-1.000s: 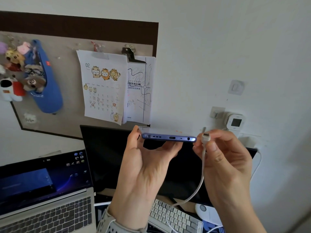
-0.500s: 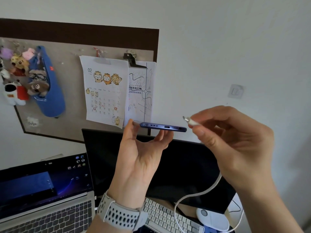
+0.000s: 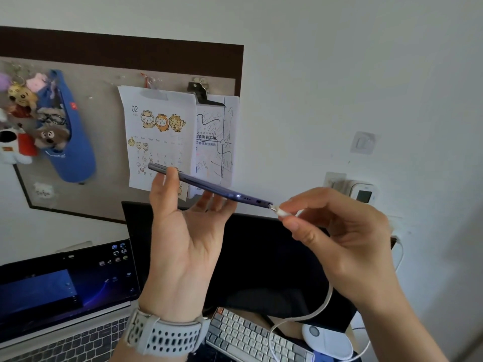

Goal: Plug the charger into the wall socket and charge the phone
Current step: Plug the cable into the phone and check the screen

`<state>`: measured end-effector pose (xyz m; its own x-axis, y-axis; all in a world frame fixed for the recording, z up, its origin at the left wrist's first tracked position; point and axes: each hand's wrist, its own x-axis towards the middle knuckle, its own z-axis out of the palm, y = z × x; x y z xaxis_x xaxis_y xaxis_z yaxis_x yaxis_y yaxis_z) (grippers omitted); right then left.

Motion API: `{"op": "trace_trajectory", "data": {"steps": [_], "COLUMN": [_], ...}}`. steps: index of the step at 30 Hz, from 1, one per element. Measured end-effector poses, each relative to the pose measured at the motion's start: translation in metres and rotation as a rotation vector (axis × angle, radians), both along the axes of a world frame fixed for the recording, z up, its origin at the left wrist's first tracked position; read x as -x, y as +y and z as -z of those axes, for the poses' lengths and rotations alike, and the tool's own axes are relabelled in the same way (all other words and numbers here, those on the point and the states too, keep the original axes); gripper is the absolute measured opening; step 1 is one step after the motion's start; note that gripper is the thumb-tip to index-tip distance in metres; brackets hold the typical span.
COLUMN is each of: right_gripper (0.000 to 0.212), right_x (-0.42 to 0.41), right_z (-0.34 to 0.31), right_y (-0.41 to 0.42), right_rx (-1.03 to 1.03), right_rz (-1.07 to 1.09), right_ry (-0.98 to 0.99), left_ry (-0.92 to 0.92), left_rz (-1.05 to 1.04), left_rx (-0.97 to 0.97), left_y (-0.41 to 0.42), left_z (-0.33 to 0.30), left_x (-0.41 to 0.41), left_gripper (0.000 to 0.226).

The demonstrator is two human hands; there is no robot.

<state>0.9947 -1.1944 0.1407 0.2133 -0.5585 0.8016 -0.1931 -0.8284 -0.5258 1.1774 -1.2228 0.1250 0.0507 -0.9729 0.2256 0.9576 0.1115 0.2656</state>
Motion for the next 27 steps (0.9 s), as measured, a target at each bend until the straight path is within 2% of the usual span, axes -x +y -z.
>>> {"op": "trace_trajectory", "data": {"steps": [3,11,17,21,27], "right_gripper": [0.012,0.01,0.008,0.008,0.022], "right_x": [-0.002,-0.007,-0.007,-0.009,-0.007], "right_z": [0.0,0.001,0.002,0.004,0.015], "right_y": [-0.001,-0.001,0.0,-0.004,-0.013], "right_rx": [-0.014,-0.044,-0.032,-0.056,-0.157], "right_rz": [0.001,0.041,0.171,0.213,0.181], "right_ry": [0.012,0.058,0.158,0.191,0.167], "left_ry": [-0.03,-0.032,-0.141,-0.231,-0.358], "left_rz": [-0.003,-0.004,-0.333,-0.44,-0.438], "left_rx": [0.035,0.03,0.124,0.219,0.202], "left_y": [0.002,0.003,0.008,0.009,0.001], "left_z": [-0.001,0.003,0.002,0.0,-0.002], "left_x": [-0.001,0.0,0.003,0.005,0.003], "left_gripper": [0.068,0.086,0.059,0.067,0.068]}}
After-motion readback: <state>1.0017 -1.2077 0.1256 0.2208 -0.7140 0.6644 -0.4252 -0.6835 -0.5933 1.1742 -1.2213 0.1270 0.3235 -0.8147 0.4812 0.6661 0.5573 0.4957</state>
